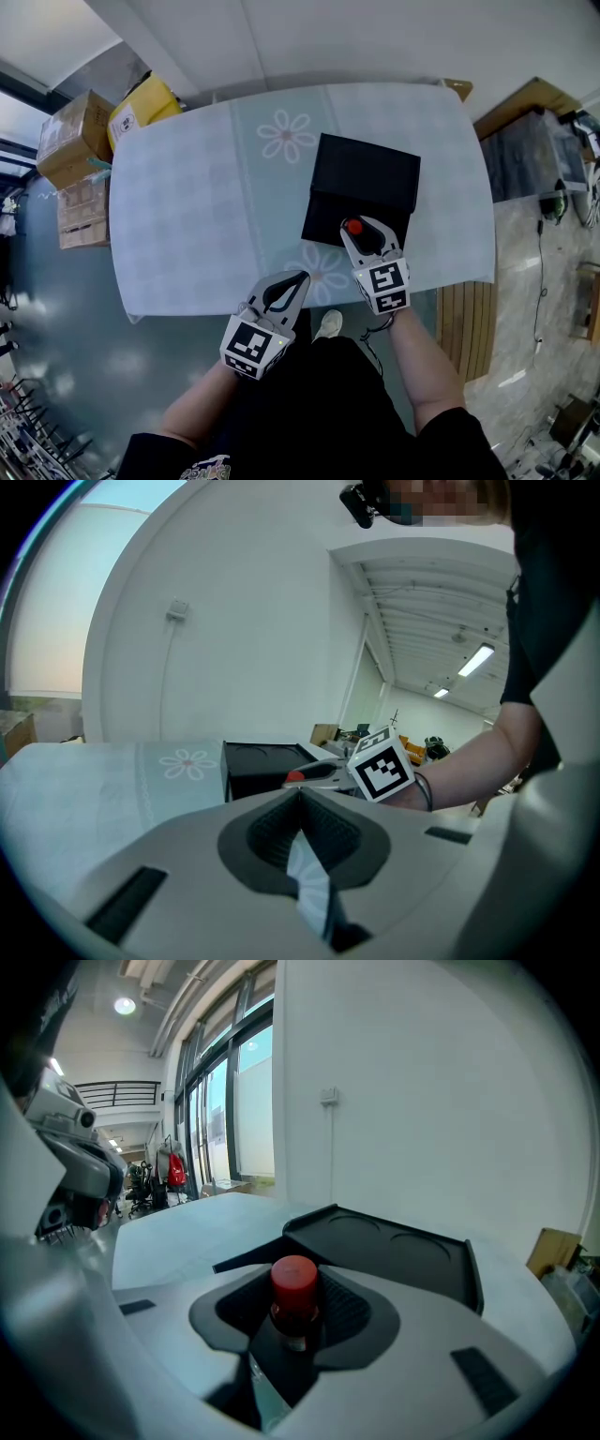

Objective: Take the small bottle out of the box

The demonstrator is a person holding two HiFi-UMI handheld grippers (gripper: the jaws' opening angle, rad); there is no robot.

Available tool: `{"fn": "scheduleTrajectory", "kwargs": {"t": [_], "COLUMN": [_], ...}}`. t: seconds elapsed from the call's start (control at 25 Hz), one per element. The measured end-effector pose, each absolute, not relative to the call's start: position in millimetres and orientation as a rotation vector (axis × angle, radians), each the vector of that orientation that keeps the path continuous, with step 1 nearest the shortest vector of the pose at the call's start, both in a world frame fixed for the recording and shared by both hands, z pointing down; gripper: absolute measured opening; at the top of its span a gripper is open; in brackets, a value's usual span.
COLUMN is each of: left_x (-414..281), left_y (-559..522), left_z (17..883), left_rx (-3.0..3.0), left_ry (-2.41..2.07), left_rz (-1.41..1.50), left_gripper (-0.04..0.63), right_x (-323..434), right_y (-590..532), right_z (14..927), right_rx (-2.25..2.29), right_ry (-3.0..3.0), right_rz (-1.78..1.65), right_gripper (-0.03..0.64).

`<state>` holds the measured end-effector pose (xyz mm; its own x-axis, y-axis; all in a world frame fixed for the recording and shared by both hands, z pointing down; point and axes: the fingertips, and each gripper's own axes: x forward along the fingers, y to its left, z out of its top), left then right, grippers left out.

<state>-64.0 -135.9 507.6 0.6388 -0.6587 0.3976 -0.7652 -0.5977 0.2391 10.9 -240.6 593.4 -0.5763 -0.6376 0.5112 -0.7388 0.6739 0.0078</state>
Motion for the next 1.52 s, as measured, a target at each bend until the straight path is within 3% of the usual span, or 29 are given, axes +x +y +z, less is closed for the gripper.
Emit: {"fn": "scheduleTrajectory", "kwargs": {"t": [0.76,1.52], "left_x": [-48.8,-10.5], "left_y": [-109.4,-21.7], "left_z": [482.5,459.1], "left_rx": [2.516,2.527], "left_ry": [-1.185,-1.317], "left_rz": [0.33,0.28], "left_gripper": [0.029,0.029], "right_x": [27.1,66.4], "right_y": [-211.1,-78.3], "right_z": [522.2,460.4], "right_rx": [1.112,0.979], "right_ry": [-2.506,-2.638], "right_rz": [0.242,0.163], "right_gripper": [0.164,0.164]}}
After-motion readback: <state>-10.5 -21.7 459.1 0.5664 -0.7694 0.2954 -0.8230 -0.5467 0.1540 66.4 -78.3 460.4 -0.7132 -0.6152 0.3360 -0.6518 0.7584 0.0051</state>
